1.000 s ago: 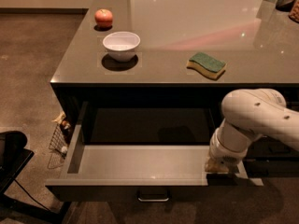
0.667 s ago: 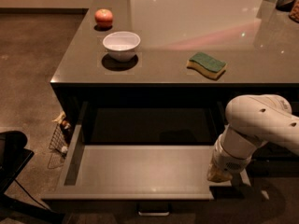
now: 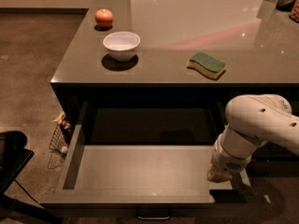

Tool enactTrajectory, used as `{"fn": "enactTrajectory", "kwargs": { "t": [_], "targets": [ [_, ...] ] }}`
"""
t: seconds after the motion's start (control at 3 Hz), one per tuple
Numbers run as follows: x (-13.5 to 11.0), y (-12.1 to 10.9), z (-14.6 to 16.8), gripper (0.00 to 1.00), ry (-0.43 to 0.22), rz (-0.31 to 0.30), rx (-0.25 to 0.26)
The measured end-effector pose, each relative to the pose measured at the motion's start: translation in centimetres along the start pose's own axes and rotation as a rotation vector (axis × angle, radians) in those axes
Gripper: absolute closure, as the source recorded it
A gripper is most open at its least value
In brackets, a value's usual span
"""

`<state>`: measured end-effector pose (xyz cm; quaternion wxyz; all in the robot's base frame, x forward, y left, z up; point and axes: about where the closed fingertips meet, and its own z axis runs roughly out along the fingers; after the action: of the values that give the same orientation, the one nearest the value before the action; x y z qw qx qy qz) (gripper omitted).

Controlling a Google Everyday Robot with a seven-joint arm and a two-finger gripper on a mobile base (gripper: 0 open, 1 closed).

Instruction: Open top drawer

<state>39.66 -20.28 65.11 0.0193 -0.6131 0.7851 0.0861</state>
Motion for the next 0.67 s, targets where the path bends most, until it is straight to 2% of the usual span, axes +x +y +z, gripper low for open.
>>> {"fn": "enactTrajectory", "kwargs": {
  "t": [0.33,0.67],
  "targets": [
    [0.03,0.09,-0.07,0.24,0.002,-0.001,0.001],
    [0.05,0.16,-0.12,0.0,0.003,-0.001,0.002]
  ]
}}
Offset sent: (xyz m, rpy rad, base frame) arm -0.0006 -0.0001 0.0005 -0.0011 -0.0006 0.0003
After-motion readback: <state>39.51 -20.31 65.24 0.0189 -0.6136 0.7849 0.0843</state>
